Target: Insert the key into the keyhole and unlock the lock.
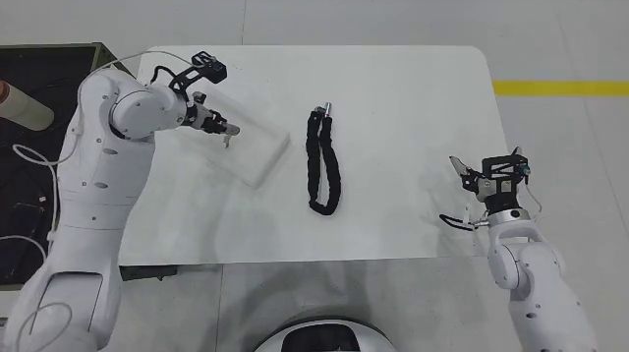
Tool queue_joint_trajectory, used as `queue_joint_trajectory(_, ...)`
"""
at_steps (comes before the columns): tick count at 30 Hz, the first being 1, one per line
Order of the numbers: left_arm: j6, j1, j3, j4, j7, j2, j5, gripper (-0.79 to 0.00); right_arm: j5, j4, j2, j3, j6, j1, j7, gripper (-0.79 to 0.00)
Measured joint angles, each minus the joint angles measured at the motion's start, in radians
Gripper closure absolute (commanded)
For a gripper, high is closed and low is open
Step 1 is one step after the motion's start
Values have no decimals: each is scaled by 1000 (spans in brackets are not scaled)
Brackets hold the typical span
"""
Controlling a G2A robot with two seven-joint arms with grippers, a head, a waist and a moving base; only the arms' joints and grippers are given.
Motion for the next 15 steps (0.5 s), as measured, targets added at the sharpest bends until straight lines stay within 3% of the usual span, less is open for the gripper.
queue_joint_trajectory(1, 6, -21, 33, 24, -7, 8, -12, -696, 0, 0, 0, 0, 0, 0, 0, -785)
queue_joint_trajectory(3, 11, -46, 76, 56, -12, 17, -39, -576, 0, 0, 0, 0, 0, 0, 0, -785)
queue_joint_trajectory(5, 11, -70, 124, 87, -13, 28, -70, -637, 0, 0, 0, 0, 0, 0, 0, -785)
queue_joint_trajectory(12, 18, -138, 240, 141, -19, 62, -158, -388, 0, 0, 0, 0, 0, 0, 0, -785)
queue_joint_trajectory(15, 21, -158, 277, 143, -22, 77, -216, -372, 0, 0, 0, 0, 0, 0, 0, -785)
